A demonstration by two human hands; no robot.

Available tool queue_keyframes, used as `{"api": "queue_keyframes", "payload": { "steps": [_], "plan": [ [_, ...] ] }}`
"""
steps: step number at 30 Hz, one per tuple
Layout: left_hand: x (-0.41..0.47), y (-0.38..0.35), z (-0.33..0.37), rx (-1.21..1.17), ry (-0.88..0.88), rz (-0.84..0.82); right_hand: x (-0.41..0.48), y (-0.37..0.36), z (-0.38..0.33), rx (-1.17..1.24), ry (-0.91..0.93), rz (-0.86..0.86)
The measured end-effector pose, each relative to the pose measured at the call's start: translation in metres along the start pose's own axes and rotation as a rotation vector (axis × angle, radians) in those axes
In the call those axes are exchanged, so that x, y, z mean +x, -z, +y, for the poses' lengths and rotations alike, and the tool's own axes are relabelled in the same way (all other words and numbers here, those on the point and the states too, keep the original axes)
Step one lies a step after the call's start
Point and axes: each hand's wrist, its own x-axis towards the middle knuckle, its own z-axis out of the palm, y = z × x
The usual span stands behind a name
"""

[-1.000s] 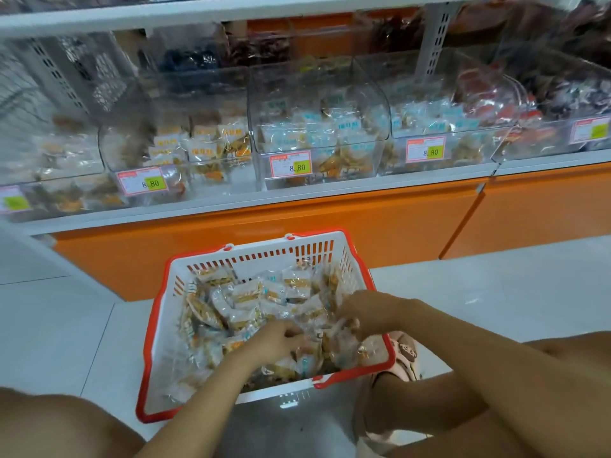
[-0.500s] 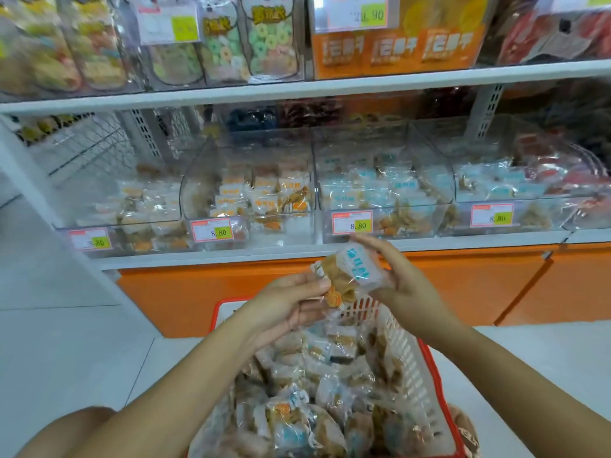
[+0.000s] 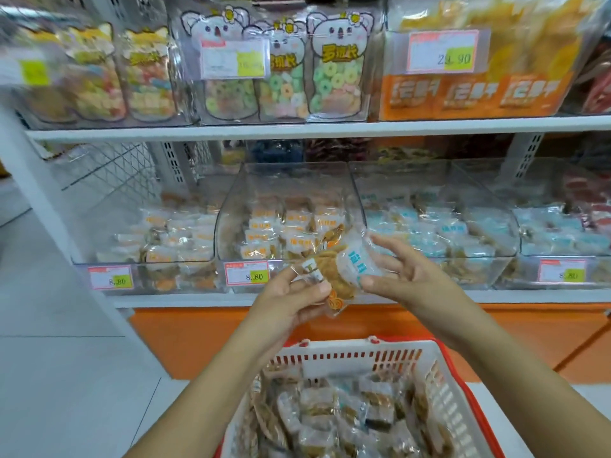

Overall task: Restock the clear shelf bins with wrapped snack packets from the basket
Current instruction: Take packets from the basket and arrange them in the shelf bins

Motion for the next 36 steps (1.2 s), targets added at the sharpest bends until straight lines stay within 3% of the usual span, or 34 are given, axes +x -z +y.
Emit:
{"api": "queue_keyframes", "payload": {
  "steps": [5, 10, 13, 16, 20, 27, 31, 36],
  "plan": [
    [0.008, 0.019, 0.004, 0.056, -0.051, 0.037, 0.028, -0.020, -0.023, -0.278, 0.065, -0.024],
    [0.014, 0.057, 0.016, 0.828, -0.353, 0.405, 0.085, -0.010, -0.058, -0.571, 0.183, 0.214],
    [0.018, 0.082, 0.015, 1.143, -0.400, 0.465, 0.121, -0.017, -0.062, -0.806, 0.138, 0.075],
    [0.019, 0.095, 0.013, 1.247, -0.383, 0.490, 0.150, -0.037, -0.041, -0.983, 0.079, -0.054],
    [0.014, 0.099, 0.013, 1.314, -0.391, 0.471, 0.172, -0.053, -0.036, -0.974, 0.021, -0.107],
    [0.016, 0.102, 0.010, 1.359, -0.418, 0.438, 0.176, -0.010, -0.052, -0.875, -0.080, -0.063],
    [0.023, 0.084, 0.005, 1.316, -0.501, 0.341, 0.157, 0.007, -0.054, -0.706, -0.069, -0.046],
    [0.028, 0.040, -0.009, 1.257, -0.475, 0.224, 0.116, 0.057, -0.066, -0.523, -0.066, 0.039]
  ]
}}
